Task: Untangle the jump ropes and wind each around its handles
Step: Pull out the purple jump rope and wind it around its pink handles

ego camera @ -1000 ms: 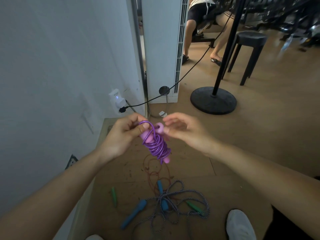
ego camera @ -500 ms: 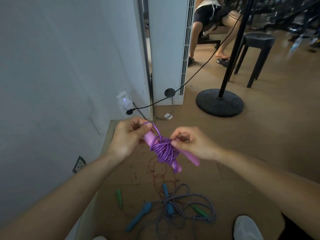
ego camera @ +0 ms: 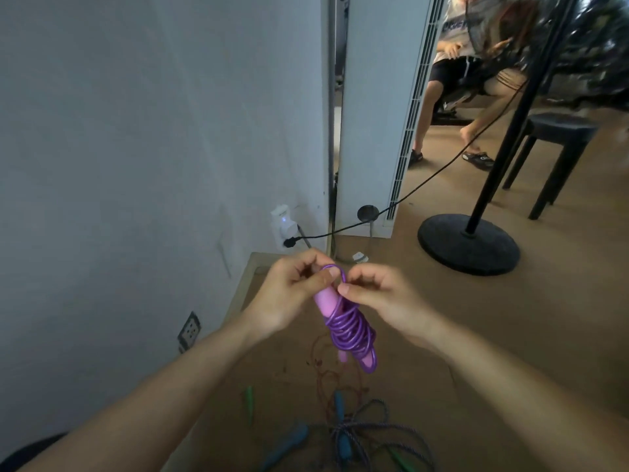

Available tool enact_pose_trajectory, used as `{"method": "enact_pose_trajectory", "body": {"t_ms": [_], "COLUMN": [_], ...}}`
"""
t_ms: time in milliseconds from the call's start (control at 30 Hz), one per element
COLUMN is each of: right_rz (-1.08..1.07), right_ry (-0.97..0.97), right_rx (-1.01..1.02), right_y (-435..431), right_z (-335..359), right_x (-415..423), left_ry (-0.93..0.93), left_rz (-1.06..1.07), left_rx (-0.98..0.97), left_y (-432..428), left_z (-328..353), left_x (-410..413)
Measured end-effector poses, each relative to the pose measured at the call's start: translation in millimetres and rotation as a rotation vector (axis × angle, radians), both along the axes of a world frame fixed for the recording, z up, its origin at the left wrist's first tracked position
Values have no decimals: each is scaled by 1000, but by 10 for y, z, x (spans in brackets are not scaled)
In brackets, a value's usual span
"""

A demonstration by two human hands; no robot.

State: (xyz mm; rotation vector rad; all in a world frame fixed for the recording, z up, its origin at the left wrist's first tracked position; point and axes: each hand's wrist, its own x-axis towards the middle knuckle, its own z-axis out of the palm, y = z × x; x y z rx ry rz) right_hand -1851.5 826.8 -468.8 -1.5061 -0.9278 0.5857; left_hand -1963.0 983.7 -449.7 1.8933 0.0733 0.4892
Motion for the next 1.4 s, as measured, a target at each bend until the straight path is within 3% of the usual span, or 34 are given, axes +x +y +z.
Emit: {"method": "enact_pose_trajectory", "body": {"t_ms": [167,400,667,967,1200,1400], "right_rz": [-21,33,153,200,211,211], "right_ry": [-124,-155,-127,-174,-180,-158], "right_rx": [81,188,285,427,501,439], "right_y": [148,425,821,1178,1395,1670], "right_z": [244,964,2003,3046,3617,3757], "right_x": [-45,-291,-664,-1128,-1402,-1505], "left_ry": [70,84,-13,-250,-429,-369], "left_rz": [49,247,490,770,935,992], "left_rx": [-105,-1,129,238,304,320], "left_y": [-6,77,198,219,258,476], "left_z": [342,1138,2204,3166,3601,3686], "left_x": [-236,-641,-1193,-1697,-1909,-1966]}}
